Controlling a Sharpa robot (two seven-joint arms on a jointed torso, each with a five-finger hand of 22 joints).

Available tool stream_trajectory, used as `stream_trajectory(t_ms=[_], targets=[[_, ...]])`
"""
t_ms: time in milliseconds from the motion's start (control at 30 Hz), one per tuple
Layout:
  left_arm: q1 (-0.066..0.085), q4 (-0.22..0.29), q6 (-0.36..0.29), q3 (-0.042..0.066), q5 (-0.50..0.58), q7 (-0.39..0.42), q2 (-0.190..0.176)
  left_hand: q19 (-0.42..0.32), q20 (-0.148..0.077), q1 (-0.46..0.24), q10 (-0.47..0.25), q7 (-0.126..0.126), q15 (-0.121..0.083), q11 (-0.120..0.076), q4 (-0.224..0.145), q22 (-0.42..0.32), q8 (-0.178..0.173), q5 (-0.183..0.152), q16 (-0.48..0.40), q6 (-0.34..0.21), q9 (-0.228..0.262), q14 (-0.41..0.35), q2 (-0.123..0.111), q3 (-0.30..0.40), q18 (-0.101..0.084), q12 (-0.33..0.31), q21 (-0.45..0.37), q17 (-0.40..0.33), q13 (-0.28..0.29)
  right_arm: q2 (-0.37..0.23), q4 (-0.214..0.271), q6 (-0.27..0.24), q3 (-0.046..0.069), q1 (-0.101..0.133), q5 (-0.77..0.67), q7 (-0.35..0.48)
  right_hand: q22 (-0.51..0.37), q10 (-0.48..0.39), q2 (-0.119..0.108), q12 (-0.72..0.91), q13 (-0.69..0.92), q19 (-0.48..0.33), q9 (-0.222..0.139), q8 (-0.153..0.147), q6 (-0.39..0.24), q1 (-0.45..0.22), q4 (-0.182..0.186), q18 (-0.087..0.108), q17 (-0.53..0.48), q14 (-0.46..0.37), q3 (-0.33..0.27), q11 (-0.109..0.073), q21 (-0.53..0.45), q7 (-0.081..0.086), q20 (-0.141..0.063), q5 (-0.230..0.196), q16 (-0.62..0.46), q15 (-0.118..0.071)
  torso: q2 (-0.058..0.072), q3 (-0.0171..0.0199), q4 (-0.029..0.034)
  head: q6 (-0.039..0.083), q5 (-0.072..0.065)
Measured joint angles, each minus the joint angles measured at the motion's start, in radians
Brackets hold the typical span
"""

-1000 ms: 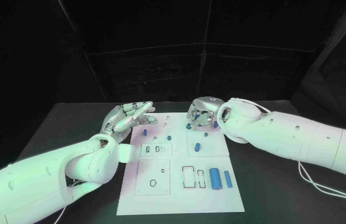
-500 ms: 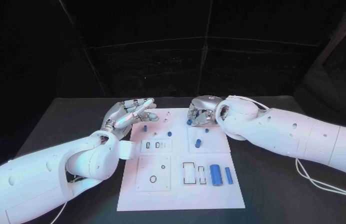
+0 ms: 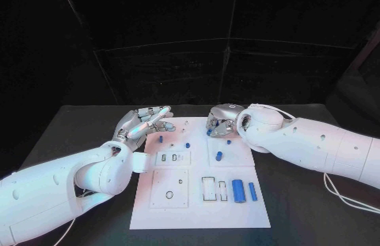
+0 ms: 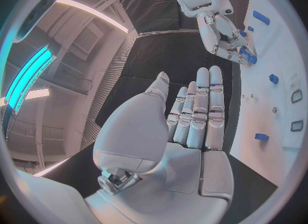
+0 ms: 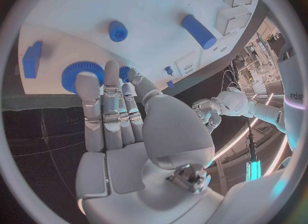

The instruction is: Assemble the parts on the task board

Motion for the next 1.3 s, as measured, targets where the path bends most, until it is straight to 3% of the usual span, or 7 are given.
stream_trajectory(t_ms=[167, 633, 800, 933, 1167, 1300], targets=[[0.001, -0.002, 0.001, 0.000, 0.000, -0.001, 0.001, 0.000, 0.000, 0.000, 0.000, 0.000, 0.000, 0.000, 0.000, 0.001, 0.000, 0.000, 0.000, 0.000, 0.000, 0.000, 0.000, 0.000, 0.000, -0.004, 0.004, 0.002, 0.000, 0.007, -0.009, 0.016, 0.000, 0.000, -0.001, 0.000, 0.015, 0.013, 0.014, 0.005, -0.001, -0.007, 0.000, 0.000, 0.000, -0.004, 0.002, 0.000, 0.009, 0.000, 0.029, -0.001, 0.015, 0.000, 0.000, -0.017, -0.004, 0.000, 0.002, 0.0011, -0.0001, -0.001, 0.001], [0.005, -0.001, 0.004, 0.000, 0.000, -0.004, -0.001, 0.000, 0.000, -0.005, 0.000, 0.000, -0.004, 0.000, -0.003, 0.001, -0.005, 0.000, 0.000, 0.000, 0.000, 0.004, 0.005, -0.003, 0.000, -0.005, 0.004, 0.004, 0.000, 0.027, -0.030, 0.048, 0.002, 0.003, -0.002, -0.002, 0.033, 0.027, 0.018, 0.009, -0.001, -0.014, 0.001, 0.000, 0.011, -0.008, 0.004, 0.000, 0.021, 0.000, 0.070, -0.001, 0.037, 0.004, -0.001, -0.020, -0.004, 0.000, 0.006, 0.0021, -0.0017, -0.008, 0.004], [0.006, -0.001, 0.005, 0.000, 0.000, -0.005, -0.001, 0.000, 0.000, -0.005, 0.000, 0.000, -0.004, 0.000, -0.003, 0.001, -0.005, 0.000, 0.000, 0.000, 0.000, 0.004, 0.005, -0.003, 0.000, -0.005, 0.004, 0.004, 0.000, 0.029, -0.033, 0.046, 0.003, 0.004, -0.002, -0.001, 0.049, 0.046, 0.018, 0.017, -0.001, -0.018, 0.001, -0.001, 0.035, -0.008, 0.009, 0.000, 0.031, 0.000, 0.103, -0.009, 0.054, -0.002, 0.003, -0.020, -0.008, 0.000, 0.007, 0.0024, -0.0017, -0.011, 0.005], [0.006, -0.002, 0.005, 0.000, 0.000, -0.005, -0.001, 0.000, 0.000, 0.000, 0.000, 0.000, -0.004, 0.000, -0.006, 0.002, -0.005, 0.000, 0.000, 0.000, 0.000, 0.003, 0.009, 0.000, 0.000, -0.005, 0.004, 0.006, 0.000, 0.021, -0.021, 0.026, 0.001, 0.001, -0.002, -0.001, 0.071, 0.070, 0.020, 0.031, 0.004, -0.018, 0.001, 0.007, 0.059, -0.011, 0.018, 0.000, 0.039, 0.000, 0.134, -0.019, 0.072, -0.014, 0.003, -0.046, -0.009, 0.000, 0.007, 0.0028, -0.0016, -0.012, 0.006], [0.007, -0.003, 0.006, 0.000, 0.000, -0.006, -0.004, 0.000, 0.000, 0.000, 0.000, 0.000, -0.004, 0.000, -0.006, 0.002, -0.005, 0.000, 0.000, 0.000, 0.000, 0.003, 0.009, 0.000, 0.000, -0.005, 0.004, 0.007, -0.001, 0.011, 0.011, -0.063, 0.000, 0.000, 0.002, 0.000, 0.082, 0.073, 0.020, 0.032, 0.007, -0.018, 0.005, 0.009, 0.068, -0.016, 0.024, 0.000, 0.043, 0.000, 0.147, -0.023, 0.079, -0.014, 0.003, -0.054, -0.010, 0.000, 0.007, 0.0029, -0.0018, -0.007, 0.007], [0.008, -0.006, 0.006, 0.000, 0.000, -0.006, -0.004, 0.000, 0.000, 0.000, 0.000, 0.000, -0.004, 0.000, -0.006, 0.002, -0.005, 0.000, 0.000, 0.000, 0.000, 0.003, 0.009, 0.000, 0.000, -0.005, 0.004, 0.007, -0.001, 0.031, 0.001, -0.112, 0.001, 0.005, 0.004, -0.003, 0.082, 0.073, 0.018, 0.032, 0.007, -0.018, 0.005, 0.009, 0.068, -0.018, 0.026, 0.000, 0.045, 0.000, 0.150, -0.023, 0.083, -0.014, 0.003, -0.060, -0.010, 0.000, 0.008, 0.0028, -0.0017, -0.003, 0.008]])
